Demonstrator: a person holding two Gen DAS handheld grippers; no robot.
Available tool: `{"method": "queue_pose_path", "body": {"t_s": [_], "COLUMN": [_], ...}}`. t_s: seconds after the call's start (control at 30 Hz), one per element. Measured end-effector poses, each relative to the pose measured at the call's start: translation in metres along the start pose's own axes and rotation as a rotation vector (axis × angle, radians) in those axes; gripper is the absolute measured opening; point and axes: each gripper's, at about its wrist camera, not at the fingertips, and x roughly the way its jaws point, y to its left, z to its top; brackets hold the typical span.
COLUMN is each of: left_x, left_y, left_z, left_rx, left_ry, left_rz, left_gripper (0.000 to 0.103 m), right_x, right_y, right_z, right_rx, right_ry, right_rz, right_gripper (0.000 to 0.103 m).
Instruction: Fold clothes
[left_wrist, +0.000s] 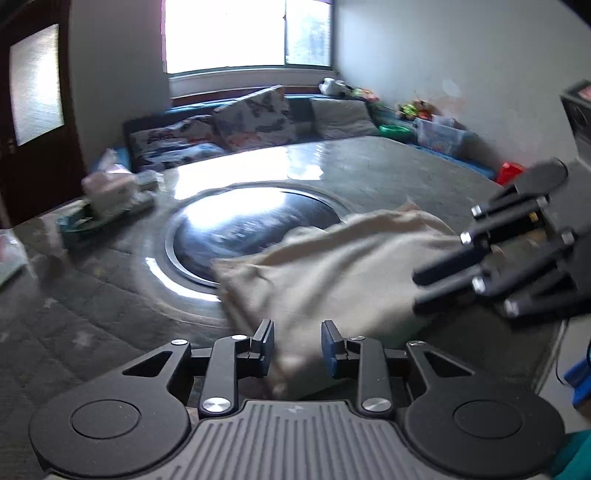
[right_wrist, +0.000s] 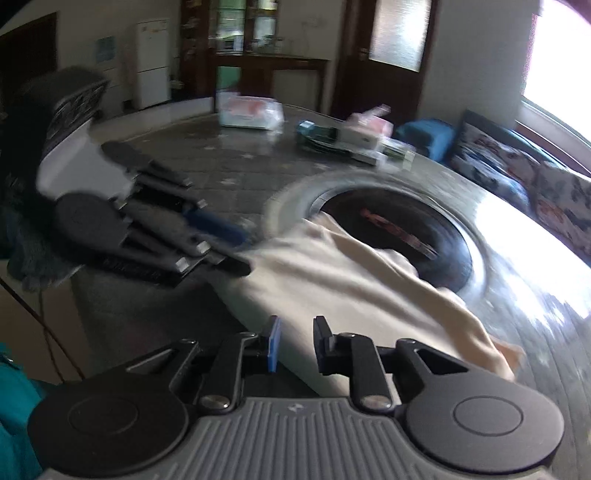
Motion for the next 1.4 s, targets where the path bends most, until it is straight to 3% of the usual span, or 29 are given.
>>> {"method": "queue_pose_path", "body": {"t_s": [0.07, 0.23, 0.43, 0.5, 0.57, 0.63, 0.77, 1.0, 1.13, 1.23, 1.4], "left_x": [-0.004, -0.004, 0.01, 0.015, 0.02, 0.025, 0.033, 0.049, 0.057, 0.063, 0.062], "left_y": [0.015, 0.047, 0.066, 0.07, 0.073, 0.075, 0.078, 0.075, 0.073, 0.075, 0.072], "left_z": [0.004, 0.009, 0.009, 0.009, 0.01, 0.01, 0.012, 0.013, 0.012, 0.009, 0.01], "left_rx": [-0.066, -0.253, -0.442, -0.503, -0.564, -0.624, -0.745, -0.91, -0.987, -1.041, -0.991], "left_ry": [0.003, 0.031, 0.087, 0.098, 0.106, 0.113, 0.114, 0.124, 0.127, 0.144, 0.122], "left_rz": [0.025, 0.054, 0.017, -0.001, -0.021, -0.04, -0.061, -0.064, -0.058, -0.059, -0.041], "left_gripper": [0.032, 0.04, 0.047, 0.049, 0.051, 0.051, 0.058, 0.058, 0.051, 0.018, 0.014], "right_x": [0.007, 0.04, 0.07, 0.071, 0.069, 0.064, 0.047, 0.025, 0.019, 0.019, 0.013], "right_y": [0.012, 0.039, 0.056, 0.06, 0.057, 0.052, 0.035, 0.015, 0.012, 0.012, -0.001], "right_z": [0.008, 0.023, 0.026, 0.026, 0.027, 0.029, 0.033, 0.035, 0.031, 0.027, 0.02], "right_rx": [-0.051, -0.179, -0.245, -0.252, -0.231, -0.194, -0.114, -0.022, -0.005, -0.003, 0.059], "right_ry": [-0.005, 0.018, 0.05, 0.047, 0.037, 0.023, -0.031, -0.09, -0.107, -0.106, -0.105], "right_rz": [0.029, 0.079, 0.037, 0.018, 0.002, 0.005, 0.025, 0.053, 0.073, 0.086, 0.088], "right_gripper": [0.038, 0.039, 0.044, 0.038, 0.021, 0.016, 0.014, 0.013, 0.013, 0.013, 0.022]}}
